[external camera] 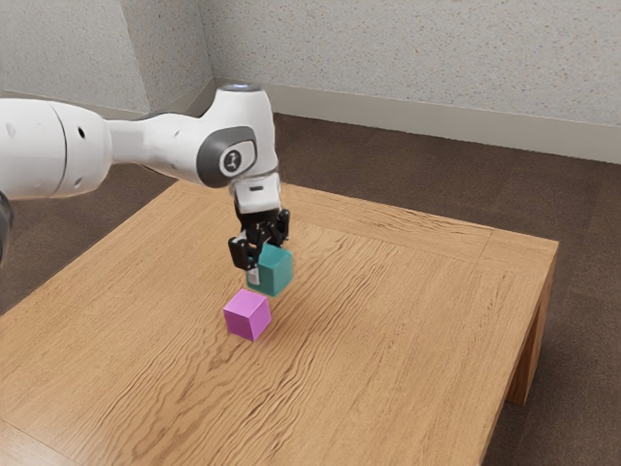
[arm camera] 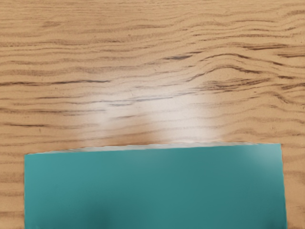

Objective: Pick up the blue block with one arm, and put the blue block on the pink block with one arm

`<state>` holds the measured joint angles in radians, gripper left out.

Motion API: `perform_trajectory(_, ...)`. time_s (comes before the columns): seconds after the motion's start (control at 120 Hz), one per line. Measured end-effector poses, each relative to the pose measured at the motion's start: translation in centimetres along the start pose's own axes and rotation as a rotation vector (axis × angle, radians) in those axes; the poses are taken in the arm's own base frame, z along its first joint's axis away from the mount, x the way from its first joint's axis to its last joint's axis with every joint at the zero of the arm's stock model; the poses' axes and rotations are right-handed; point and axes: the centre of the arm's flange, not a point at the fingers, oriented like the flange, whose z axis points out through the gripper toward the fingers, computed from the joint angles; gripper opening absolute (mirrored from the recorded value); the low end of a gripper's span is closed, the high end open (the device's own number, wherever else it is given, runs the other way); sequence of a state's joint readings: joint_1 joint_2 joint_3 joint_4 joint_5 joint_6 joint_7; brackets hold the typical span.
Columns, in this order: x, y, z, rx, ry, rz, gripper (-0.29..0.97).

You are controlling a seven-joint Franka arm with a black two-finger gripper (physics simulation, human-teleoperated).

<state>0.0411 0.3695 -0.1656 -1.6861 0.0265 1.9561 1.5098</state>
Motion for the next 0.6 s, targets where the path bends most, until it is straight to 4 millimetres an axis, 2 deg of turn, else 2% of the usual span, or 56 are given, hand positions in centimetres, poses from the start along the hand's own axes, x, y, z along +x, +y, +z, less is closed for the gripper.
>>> perform_trajectory(0.15, -3.3, 0.9, 1.2, -0.03, 0.006, -0.026, 0.31)
perform_trajectory(0.45, -5.8, 1.2, 2.5, -0.042, 0.01, -0.021, 0.31)
perform_trajectory(0.6, -5.7, 0.7, 3.2, -0.027, 0.015, -0.006, 0.31)
